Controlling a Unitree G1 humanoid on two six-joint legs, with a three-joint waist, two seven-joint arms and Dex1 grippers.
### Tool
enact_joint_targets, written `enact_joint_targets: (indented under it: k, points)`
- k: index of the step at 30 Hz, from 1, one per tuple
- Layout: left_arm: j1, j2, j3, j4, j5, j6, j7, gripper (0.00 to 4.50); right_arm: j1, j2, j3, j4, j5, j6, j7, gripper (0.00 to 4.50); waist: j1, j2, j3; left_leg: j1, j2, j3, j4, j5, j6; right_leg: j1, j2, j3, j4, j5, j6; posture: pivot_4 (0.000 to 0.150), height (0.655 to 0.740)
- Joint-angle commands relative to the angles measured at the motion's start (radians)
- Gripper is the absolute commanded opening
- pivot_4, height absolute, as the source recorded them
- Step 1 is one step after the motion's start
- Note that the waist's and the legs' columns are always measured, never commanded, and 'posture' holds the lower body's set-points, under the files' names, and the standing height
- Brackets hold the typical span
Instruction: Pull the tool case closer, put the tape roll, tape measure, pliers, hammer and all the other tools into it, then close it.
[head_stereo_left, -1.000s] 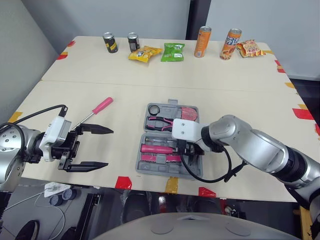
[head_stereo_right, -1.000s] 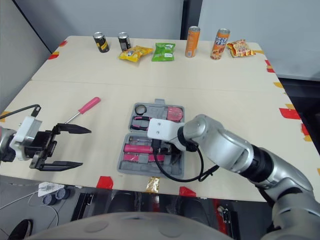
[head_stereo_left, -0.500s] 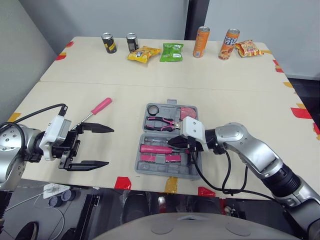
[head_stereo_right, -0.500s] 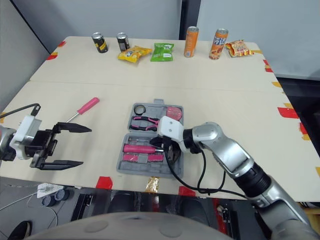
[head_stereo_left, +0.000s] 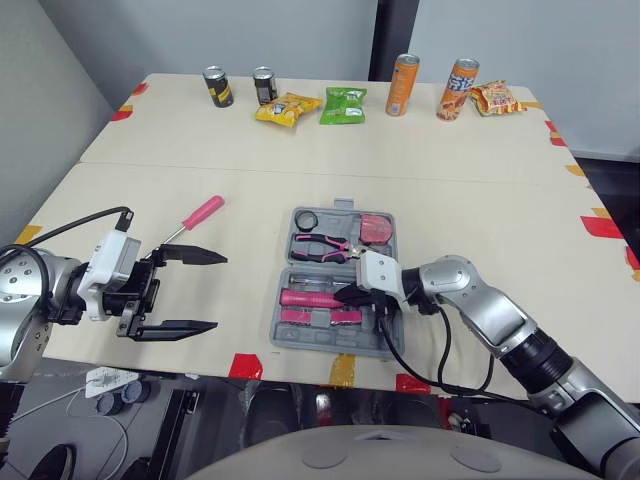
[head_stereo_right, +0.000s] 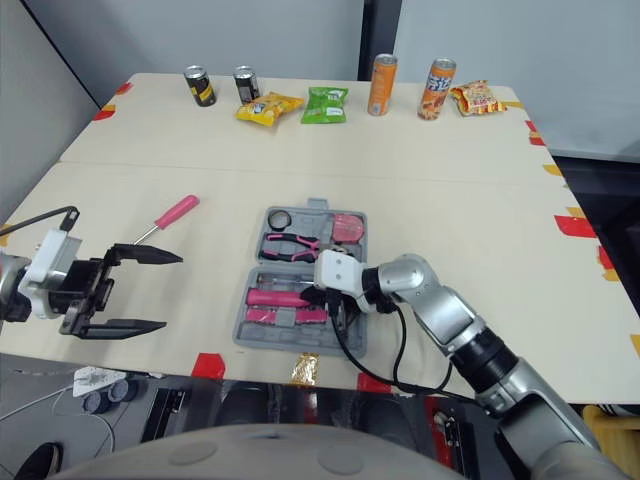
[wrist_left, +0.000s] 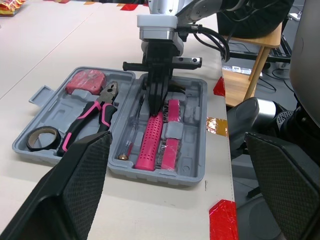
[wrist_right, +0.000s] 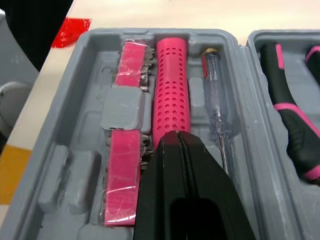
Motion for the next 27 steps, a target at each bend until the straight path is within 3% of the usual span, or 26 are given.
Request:
enact_joint_targets:
  k: [1, 11, 16, 17, 20, 27]
  points:
    - [0.003, -0.004, 0.027, -0.025, -0.008, -0.002, -0.037, 4.50, 0.019, -0.005, 0.032, 0.064, -0.076, 0.012, -0.015, 0.05, -0.001, 0.000, -0.002, 0.000, 0.000, 0.000, 0.000, 0.000, 0.000, 0.000, 0.000, 0.000, 0.000, 0.000, 0.000, 0.150, 0.7400]
    - [0.008, -0.019, 0.033, -0.031, -0.011, 0.009, -0.021, 4.50, 0.041, 0.007, -0.076, -0.064, 0.010, -0.001, -0.023, 0.05, -0.002, 0.000, -0.004, 0.000, 0.000, 0.000, 0.000, 0.000, 0.000, 0.001, 0.000, 0.000, -0.001, 0.000, 0.000, 0.150, 0.7400]
    - [0.024, -0.050, 0.072, -0.056, -0.055, 0.075, 0.053, 4.50, 0.095, 0.004, -0.245, -0.208, 0.192, 0.051, -0.022, 0.05, 0.004, 0.000, -0.002, -0.001, 0.000, 0.000, 0.000, 0.000, 0.000, 0.000, 0.000, 0.000, -0.001, 0.000, 0.000, 0.150, 0.7400]
    - [0.026, -0.060, 0.084, -0.061, -0.058, 0.086, 0.076, 4.50, 0.118, 0.011, -0.296, -0.215, 0.212, -0.013, -0.032, 0.05, 0.005, 0.000, -0.002, -0.001, 0.000, 0.000, 0.000, 0.000, 0.000, 0.000, 0.000, 0.000, -0.001, 0.000, 0.000, 0.150, 0.7400]
    - [0.042, -0.088, 0.118, -0.070, -0.062, 0.124, 0.149, 4.50, 0.162, 0.044, -0.446, -0.176, 0.283, -0.106, -0.074, 0.05, 0.004, 0.000, -0.002, -0.001, 0.000, -0.001, 0.000, 0.000, 0.000, 0.000, -0.001, 0.000, -0.002, 0.000, 0.000, 0.150, 0.7400]
    - [0.128, -0.182, 0.199, 0.001, 0.012, 0.106, 0.306, 4.50, 0.305, -0.058, -0.690, -0.060, 0.369, -0.126, -0.026, 0.05, 0.002, 0.000, -0.002, -0.001, 0.000, -0.001, -0.001, 0.000, 0.000, 0.002, -0.001, 0.001, -0.006, 0.000, 0.000, 0.150, 0.7400]
